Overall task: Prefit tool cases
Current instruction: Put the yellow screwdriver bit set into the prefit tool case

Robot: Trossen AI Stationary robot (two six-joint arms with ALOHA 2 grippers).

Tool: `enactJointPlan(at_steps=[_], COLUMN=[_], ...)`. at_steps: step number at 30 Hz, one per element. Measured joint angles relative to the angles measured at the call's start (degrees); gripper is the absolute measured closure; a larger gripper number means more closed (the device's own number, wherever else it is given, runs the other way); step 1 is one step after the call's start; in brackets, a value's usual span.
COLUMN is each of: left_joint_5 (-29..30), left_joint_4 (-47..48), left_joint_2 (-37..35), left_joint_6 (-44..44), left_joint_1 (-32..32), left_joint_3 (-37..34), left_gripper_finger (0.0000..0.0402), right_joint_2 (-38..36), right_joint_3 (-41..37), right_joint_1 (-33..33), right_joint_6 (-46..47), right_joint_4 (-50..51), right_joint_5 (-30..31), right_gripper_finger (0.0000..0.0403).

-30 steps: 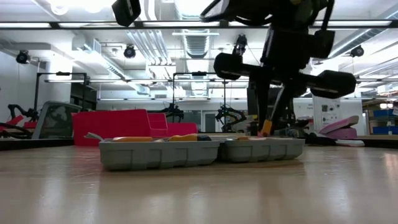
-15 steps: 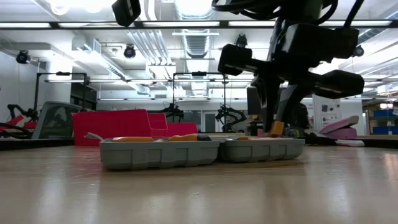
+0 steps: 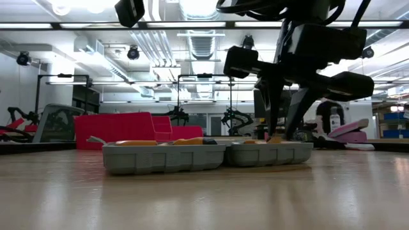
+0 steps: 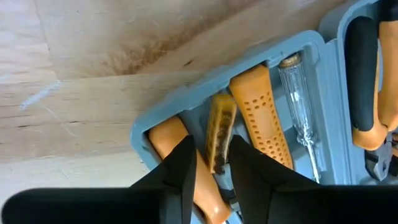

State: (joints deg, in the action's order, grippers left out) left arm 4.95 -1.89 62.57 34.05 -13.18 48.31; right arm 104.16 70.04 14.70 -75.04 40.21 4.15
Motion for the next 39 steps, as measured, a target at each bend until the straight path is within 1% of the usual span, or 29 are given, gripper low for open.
enactJointPlan(at_steps=[5, 9, 14, 19, 23, 26, 31, 35, 39], left_joint_5=[0.0, 0.0, -0.02, -0.02, -0.02, -0.02, -0.04, -0.47, -1.44], left_joint_4=[0.01, 0.0, 0.01, 0.01, 0.01, 0.0, -0.04, 0.09, 0.39], left_joint_2=[0.0, 0.01, 0.0, 0.01, 0.0, 0.01, 0.0, 0.0, 0.0], left_joint_6=[-0.01, -0.01, -0.01, -0.01, 0.52, 0.6, 0.6, 1.04, 1.06], left_joint_1=[0.01, 0.01, 0.01, 0.01, 0.01, -0.01, -0.01, -0.01, -0.01], left_joint_3=[0.0, 0.0, 0.0, 0.0, 0.0, 0.0, 0.0, 0.0, 0.0], left_gripper_finger=[0.0335, 0.0335, 0.0335, 0.0335, 0.0335, 0.0335, 0.0335, 0.0335, 0.0335], right_joint_2=[0.0, 0.0, 0.0, 0.0, 0.0, 0.09, 2.67, 4.2, 4.3], right_joint_3=[-0.05, -0.05, -0.05, -0.06, -0.38, -1.54, -2.15, -2.26, -1.02], right_joint_1=[-0.09, -0.34, -0.72, -0.75, -0.83, -0.86, -1.11, -1.22, -1.34], right_joint_6=[0.06, 0.1, 2.78, 3.28, 3.27, 3.15, 2.98, 3.27, 3.62], right_joint_4=[-0.03, -0.28, -1.65, -2.05, -2.55, -5.5, -10.13, -13.49, -14.03], right_joint_5=[-0.01, 0.46, 3.4, 2.87, 0.95, 0.36, 0.35, 2.99, 5.02], right_gripper_finger=[0.0321, 0.0328, 0.034, 0.0345, 0.034, 0.0334, 0.033, 0.0338, 0.0349])
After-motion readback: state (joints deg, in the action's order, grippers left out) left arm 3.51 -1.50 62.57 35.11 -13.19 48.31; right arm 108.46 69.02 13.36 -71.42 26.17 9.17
